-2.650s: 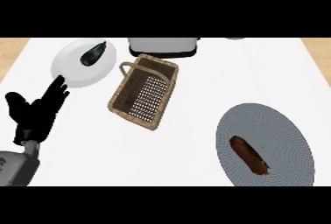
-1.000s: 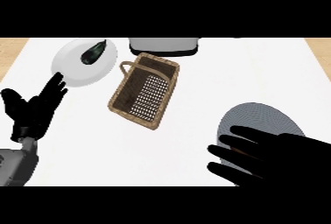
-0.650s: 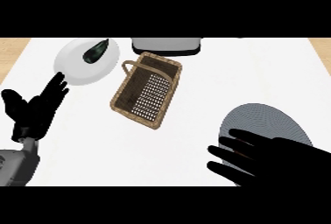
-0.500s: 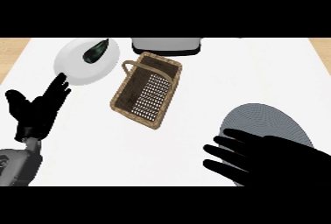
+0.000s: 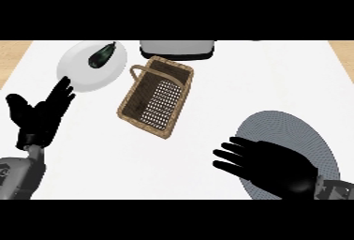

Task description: Pick the sweet potato from the placemat and place it in the basket

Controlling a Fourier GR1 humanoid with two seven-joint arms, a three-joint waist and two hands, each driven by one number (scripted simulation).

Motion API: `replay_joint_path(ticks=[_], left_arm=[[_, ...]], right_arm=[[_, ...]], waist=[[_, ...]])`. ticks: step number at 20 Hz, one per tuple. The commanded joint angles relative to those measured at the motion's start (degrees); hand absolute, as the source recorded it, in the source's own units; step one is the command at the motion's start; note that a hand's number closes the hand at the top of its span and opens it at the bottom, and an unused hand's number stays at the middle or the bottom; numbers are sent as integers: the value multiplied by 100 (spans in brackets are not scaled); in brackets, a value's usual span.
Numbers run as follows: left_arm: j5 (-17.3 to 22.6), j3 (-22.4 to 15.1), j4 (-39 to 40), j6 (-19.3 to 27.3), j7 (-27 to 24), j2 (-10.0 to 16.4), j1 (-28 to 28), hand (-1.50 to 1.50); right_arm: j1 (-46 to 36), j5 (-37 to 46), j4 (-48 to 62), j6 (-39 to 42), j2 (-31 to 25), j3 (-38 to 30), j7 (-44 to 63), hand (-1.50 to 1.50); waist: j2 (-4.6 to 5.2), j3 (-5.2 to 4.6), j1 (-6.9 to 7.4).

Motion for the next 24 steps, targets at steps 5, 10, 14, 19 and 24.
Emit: replay_joint_path(ticks=[5, 10, 14, 19, 24], left_arm=[[-355, -29, -199, 179, 112, -328, 104, 0], [-358, 354, -186, -224, 36, -250, 267, 0], [-480, 424, -280, -254, 285, -353, 148, 0], [-483, 665, 128, -515, 237, -259, -103, 0], [-716, 520, -294, -356, 229, -577, 200, 0]], right_arm=[[-52, 1009, 1408, -896, -263, -10, -1153, -150], [-60, 1458, 1639, -918, 115, -212, -1503, -150], [-61, 1626, 1734, -737, 184, -422, -1852, -150], [233, 1582, 1477, -556, 73, -518, -2200, -150], [264, 1769, 1868, -771, 235, -501, -2401, -150]], waist=[[-16, -8, -35], [-23, -11, -38], [-23, -11, -42], [-22, -12, -70], [-21, -11, -41]])
